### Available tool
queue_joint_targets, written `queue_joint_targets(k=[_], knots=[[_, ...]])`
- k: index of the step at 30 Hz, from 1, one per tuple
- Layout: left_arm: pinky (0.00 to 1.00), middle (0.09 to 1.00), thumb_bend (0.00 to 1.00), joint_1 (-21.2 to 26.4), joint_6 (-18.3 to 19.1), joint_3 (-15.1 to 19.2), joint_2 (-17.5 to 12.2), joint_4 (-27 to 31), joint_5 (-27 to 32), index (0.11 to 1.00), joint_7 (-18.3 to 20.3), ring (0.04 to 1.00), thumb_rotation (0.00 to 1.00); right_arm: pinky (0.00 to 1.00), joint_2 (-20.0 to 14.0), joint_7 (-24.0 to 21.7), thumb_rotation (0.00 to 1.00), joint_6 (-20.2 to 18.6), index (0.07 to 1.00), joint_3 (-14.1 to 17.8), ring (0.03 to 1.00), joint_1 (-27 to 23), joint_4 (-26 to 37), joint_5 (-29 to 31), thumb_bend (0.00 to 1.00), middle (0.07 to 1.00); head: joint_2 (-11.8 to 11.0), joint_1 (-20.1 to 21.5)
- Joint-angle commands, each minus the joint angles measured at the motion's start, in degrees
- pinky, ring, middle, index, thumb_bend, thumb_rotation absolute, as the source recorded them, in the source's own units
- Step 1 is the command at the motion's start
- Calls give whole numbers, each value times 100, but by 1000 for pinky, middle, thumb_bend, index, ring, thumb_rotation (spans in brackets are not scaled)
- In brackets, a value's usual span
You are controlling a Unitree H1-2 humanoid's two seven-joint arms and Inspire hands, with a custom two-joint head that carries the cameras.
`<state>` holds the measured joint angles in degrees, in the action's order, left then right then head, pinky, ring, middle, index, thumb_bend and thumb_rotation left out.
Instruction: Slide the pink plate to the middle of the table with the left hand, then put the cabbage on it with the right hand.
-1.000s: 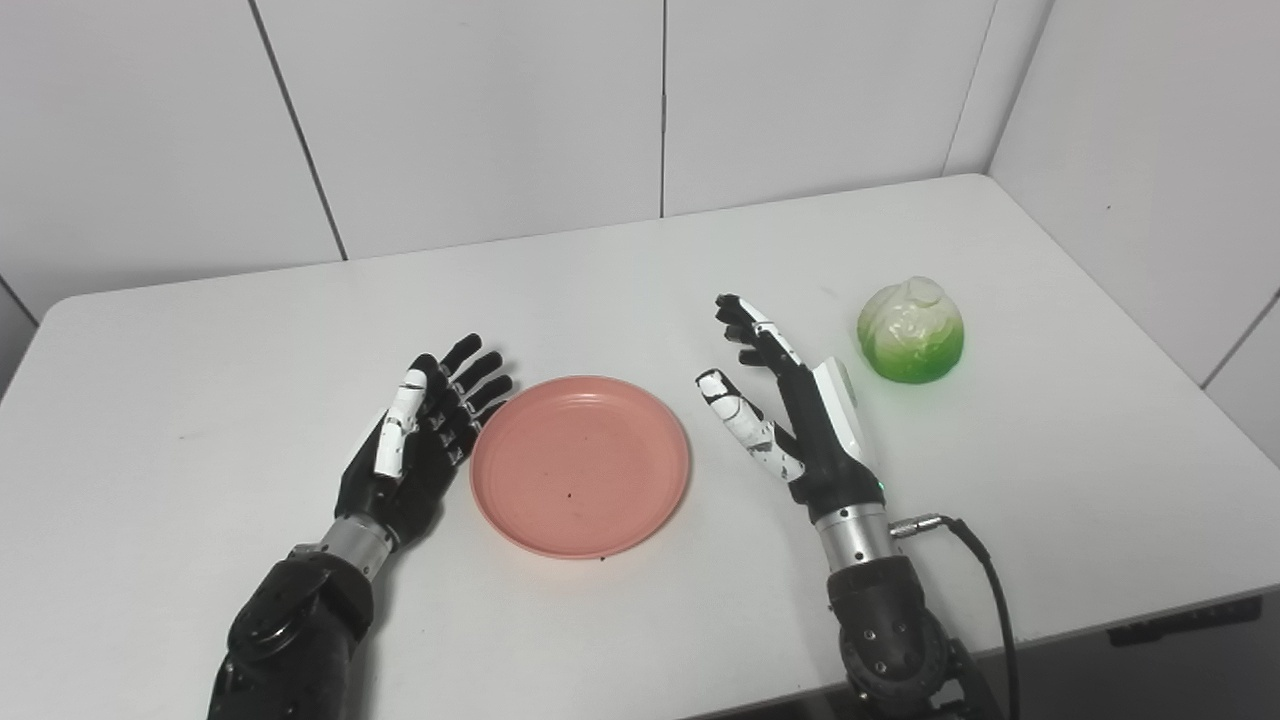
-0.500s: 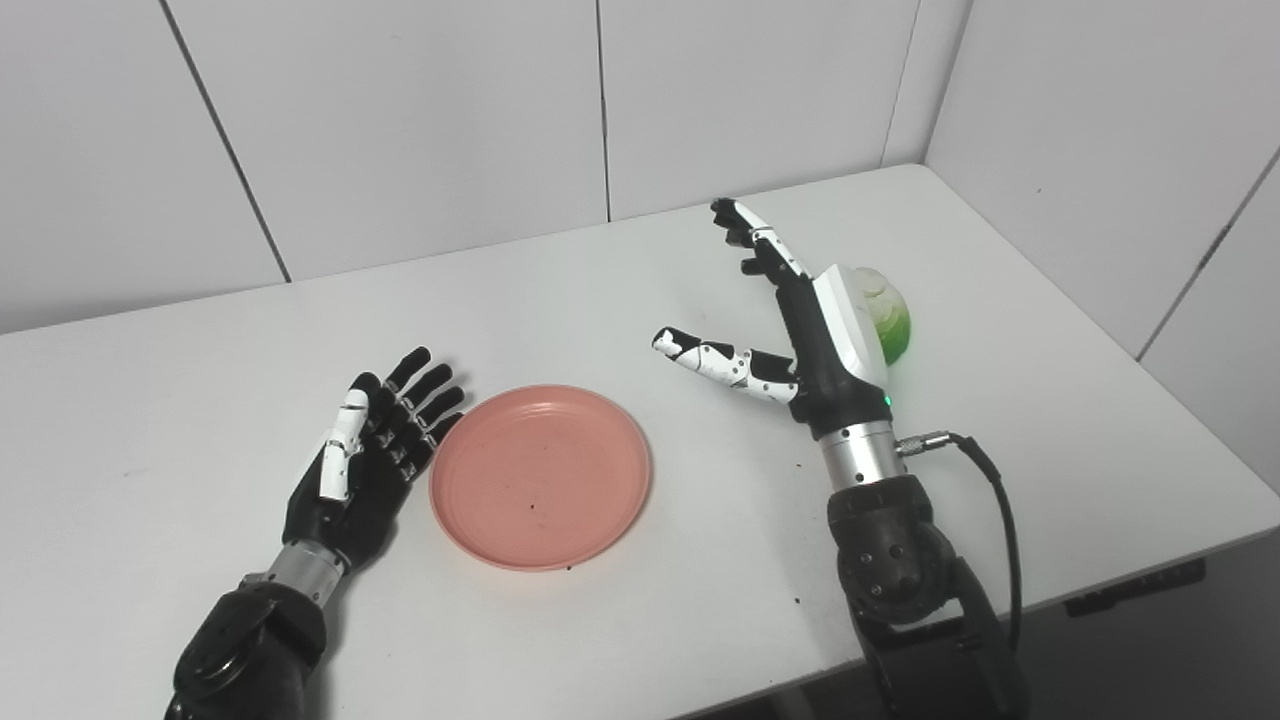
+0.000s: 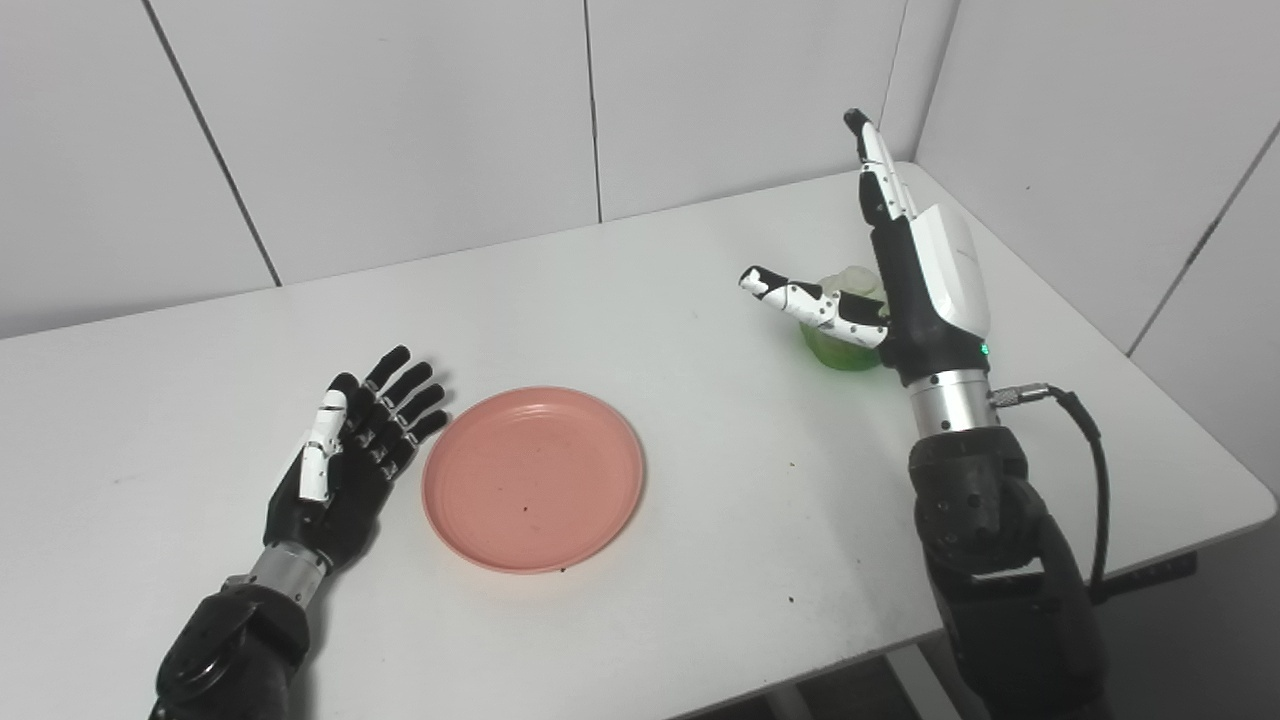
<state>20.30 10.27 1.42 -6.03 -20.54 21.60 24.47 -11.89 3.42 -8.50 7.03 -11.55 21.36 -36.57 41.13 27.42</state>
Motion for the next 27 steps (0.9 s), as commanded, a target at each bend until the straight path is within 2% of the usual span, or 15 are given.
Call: queue_joint_targets(k=[1,5,9,13,17,19,27], knots=[[874,908,489,-249,270,-7,-116,-370,-140,897,-108,892,985,871,-125,58,714,-114,1000,75,955,-271,210,-126,1000,989,4,-4],[875,908,492,-229,257,18,-127,-429,-118,896,-99,894,979,869,-233,-24,696,-381,1000,222,965,-315,253,-115,1000,998,-12,39],[873,909,484,-218,245,33,-139,-459,-90,897,-92,896,979,837,-380,-45,661,-390,1000,361,968,-326,222,23,1000,1000,-22,61],[879,915,493,-198,219,17,-169,-519,-90,903,-49,901,984,864,-490,7,661,-416,1000,428,984,-288,149,42,1000,1000,-34,56],[882,915,496,-202,192,23,-180,-545,-77,902,-27,905,979,840,-537,28,647,-620,1000,482,972,-226,-32,-72,1000,1000,-44,53],[878,911,487,-198,202,40,-179,-560,-59,899,-27,898,973,803,-532,24,657,-732,1000,500,957,-208,-98,-87,1000,1000,-50,56],[874,911,489,-189,145,38,-213,-621,-74,902,33,898,979,794,-578,101,702,-807,1000,493,964,-162,-548,26,1000,1000,-47,60]])
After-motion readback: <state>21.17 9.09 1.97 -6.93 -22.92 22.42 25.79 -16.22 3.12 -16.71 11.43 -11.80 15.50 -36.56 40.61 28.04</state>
